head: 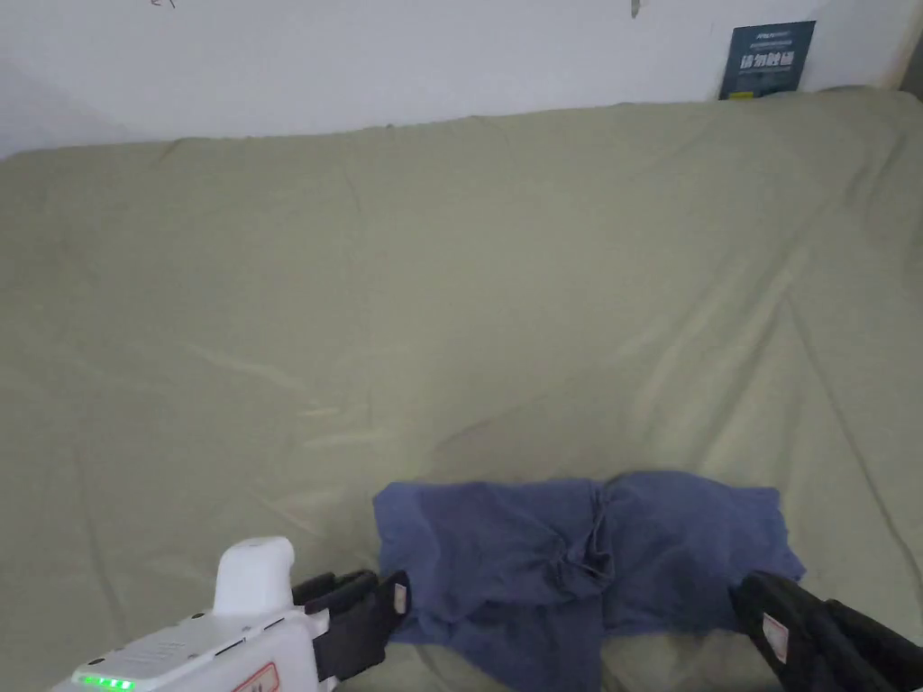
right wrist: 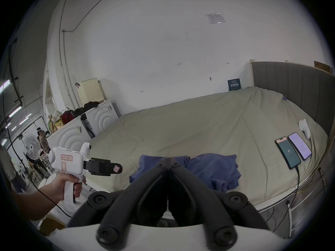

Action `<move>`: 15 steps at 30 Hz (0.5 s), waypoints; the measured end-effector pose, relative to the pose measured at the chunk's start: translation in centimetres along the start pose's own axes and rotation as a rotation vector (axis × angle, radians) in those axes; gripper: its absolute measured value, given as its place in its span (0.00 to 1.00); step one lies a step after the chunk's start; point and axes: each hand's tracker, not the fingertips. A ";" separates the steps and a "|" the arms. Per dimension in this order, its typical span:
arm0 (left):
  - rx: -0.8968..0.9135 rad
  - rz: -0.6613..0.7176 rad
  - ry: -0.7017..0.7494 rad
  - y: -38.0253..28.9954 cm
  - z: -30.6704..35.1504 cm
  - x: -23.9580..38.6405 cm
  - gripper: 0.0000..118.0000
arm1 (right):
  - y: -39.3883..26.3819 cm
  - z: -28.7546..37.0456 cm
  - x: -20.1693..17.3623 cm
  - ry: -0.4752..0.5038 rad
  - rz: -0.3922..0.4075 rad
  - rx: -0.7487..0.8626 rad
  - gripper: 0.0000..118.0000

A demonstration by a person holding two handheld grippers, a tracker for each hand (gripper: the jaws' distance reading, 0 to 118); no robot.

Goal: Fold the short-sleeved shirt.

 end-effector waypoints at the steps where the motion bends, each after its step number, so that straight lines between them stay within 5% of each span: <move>1: 0.018 0.040 -0.042 -0.1 -0.4 -0.5 0.62 | 0.0 0.0 -0.2 0.001 0.003 -0.004 0.00; 2: 0.007 0.088 -0.083 0.0 -1.0 -1.5 0.84 | 0.0 0.1 -0.4 0.000 0.011 -0.007 0.00; 3: 0.010 0.136 -0.114 0.1 -1.6 -2.7 0.92 | -0.1 0.2 -0.5 -0.003 0.018 -0.006 0.00; 9: -0.109 0.542 -0.273 -0.2 -9.4 -11.3 0.93 | 0.0 0.7 0.0 -0.036 0.031 -0.031 0.00; 13: -0.181 0.734 -0.689 -2.4 -15.1 -11.4 0.93 | 0.4 1.2 0.7 -0.061 0.021 -0.023 0.00; 15: -0.245 0.730 -0.714 -2.0 -16.6 -9.2 0.93 | 0.6 1.2 1.1 -0.076 0.022 -0.022 0.00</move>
